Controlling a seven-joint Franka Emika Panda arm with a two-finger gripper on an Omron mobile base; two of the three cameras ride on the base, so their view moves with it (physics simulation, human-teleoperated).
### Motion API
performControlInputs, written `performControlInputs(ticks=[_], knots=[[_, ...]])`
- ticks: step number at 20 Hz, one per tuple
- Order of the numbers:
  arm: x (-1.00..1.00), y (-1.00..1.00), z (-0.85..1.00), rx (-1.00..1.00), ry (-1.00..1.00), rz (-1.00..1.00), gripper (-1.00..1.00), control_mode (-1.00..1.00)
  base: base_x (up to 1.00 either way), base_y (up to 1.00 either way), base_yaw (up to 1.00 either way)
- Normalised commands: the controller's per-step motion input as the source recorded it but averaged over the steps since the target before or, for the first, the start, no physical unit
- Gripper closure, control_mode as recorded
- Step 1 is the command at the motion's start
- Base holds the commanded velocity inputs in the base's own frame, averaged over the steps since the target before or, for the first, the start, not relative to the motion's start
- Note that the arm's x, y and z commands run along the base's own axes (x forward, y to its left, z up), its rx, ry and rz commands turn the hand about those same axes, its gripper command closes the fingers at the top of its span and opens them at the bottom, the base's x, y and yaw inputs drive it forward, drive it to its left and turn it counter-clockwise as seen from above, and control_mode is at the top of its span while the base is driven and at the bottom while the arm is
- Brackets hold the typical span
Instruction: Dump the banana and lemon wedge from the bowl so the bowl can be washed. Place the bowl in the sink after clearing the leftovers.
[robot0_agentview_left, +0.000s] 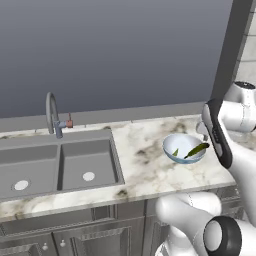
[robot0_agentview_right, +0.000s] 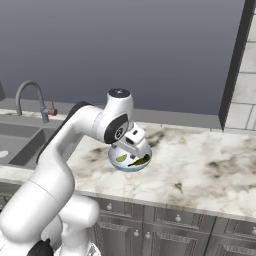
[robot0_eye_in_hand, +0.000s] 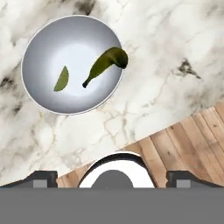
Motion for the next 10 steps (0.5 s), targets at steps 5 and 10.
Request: performControlInputs(ticks=[5, 10], knots=[[0.39, 0.02, -0.73, 0.23, 0.10, -0.51, -1.00, -1.00, 0.00, 0.00, 0.00], [0.53, 0.07, -0.38, 0.11, 0.14, -0.31, -1.00, -1.00, 0.00, 0.00, 0.00]])
